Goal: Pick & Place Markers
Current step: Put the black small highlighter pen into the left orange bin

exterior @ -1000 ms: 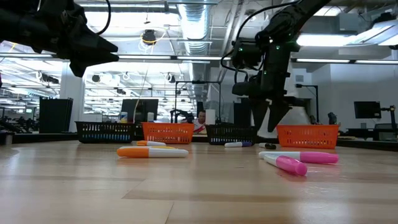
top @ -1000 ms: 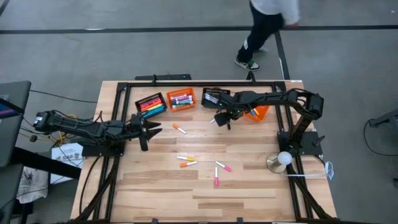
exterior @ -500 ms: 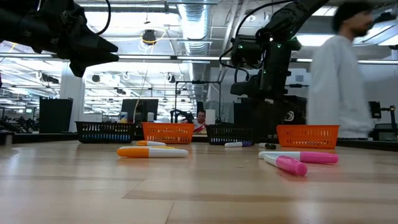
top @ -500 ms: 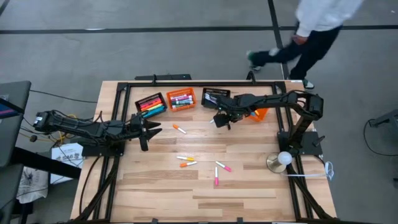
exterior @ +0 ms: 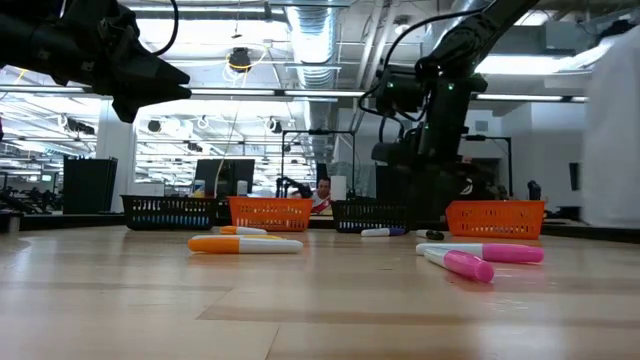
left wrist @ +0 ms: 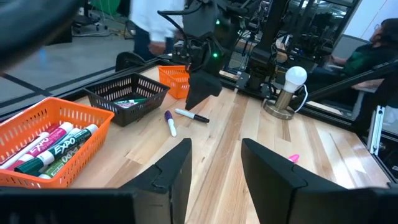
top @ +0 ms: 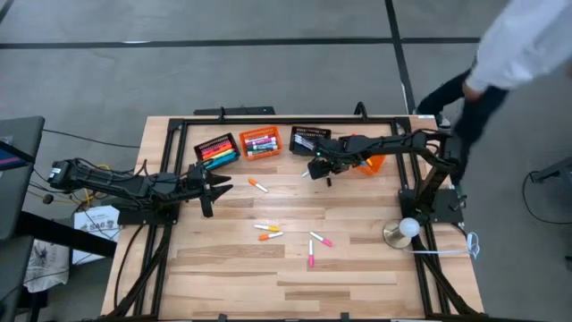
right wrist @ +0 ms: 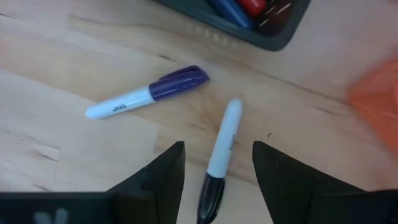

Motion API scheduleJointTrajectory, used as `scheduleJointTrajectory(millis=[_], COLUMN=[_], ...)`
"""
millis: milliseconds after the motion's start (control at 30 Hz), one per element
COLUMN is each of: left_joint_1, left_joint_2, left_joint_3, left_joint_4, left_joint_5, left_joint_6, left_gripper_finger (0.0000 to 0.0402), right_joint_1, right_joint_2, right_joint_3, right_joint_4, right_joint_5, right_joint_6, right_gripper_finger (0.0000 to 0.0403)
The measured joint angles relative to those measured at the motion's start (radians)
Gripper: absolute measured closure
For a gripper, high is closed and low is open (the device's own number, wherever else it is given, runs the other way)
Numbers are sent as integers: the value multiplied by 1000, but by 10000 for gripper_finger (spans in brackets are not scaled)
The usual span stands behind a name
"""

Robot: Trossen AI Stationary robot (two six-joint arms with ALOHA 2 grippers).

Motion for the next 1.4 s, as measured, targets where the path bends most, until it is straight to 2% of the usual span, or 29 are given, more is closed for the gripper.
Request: scheduleJointTrajectory(millis=[300, 533, 867, 967, 1267, 1400], left_joint_1=[0, 0, 0, 0, 0, 0], left_joint_2=[0, 0, 2, 4, 5, 5], left_joint_3=[0, 0, 0, 0, 0, 0], left_joint_4=[0, 0, 0, 0, 0, 0], left_joint_5=[0, 0, 1, 1, 1, 1], left_joint_6=[0, 0, -3, -2, -1, -1], left_gripper_finger=[263, 263, 263, 263, 263, 263], right_joint_1=[-11, 10, 35, 35, 79, 93], right_joint_2=[3, 104, 160, 160, 162, 160], right_joint_3=[0, 8, 55, 56, 56, 65], right_joint_4=[-8, 4, -68, -73, -79, -95], right_joint_5=[44, 15, 61, 51, 59, 49], right_joint_6=[-8, -24, -31, -31, -28, -19], right_gripper_finger=[229, 230, 232, 247, 331, 354])
